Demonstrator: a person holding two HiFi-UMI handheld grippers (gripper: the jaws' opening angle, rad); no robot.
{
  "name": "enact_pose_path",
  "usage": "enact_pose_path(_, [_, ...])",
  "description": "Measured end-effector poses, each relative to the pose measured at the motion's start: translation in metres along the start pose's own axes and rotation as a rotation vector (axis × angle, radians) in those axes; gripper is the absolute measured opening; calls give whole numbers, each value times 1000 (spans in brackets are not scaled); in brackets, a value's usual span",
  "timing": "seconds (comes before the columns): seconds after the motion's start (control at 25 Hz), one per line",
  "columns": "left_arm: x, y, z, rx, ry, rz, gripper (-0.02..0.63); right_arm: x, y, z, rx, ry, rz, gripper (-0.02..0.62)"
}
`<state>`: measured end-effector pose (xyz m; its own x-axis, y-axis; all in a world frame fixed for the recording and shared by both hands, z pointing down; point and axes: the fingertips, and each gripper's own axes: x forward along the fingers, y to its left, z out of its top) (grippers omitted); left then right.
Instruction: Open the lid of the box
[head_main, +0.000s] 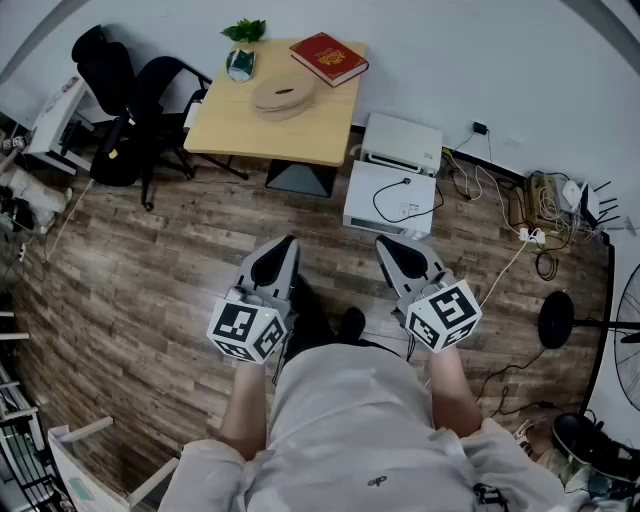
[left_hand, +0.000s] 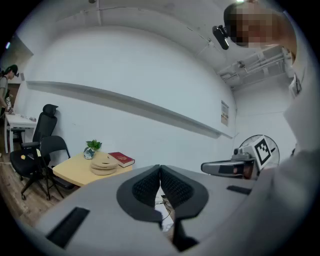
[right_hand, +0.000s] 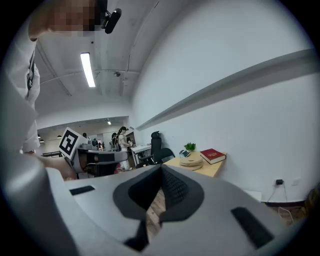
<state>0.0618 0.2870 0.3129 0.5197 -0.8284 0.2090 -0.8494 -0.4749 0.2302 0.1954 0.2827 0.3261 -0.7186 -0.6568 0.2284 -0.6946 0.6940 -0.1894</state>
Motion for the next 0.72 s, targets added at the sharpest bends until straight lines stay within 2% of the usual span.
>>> enact_pose_path(0.36, [-6,-2,-12,32,38,9,6,9,4,2,-29,-3,27,-2])
enact_pose_path(0.72, [-9,15,-15,9,51,45,6,21,1,-6,1,5,31,-2])
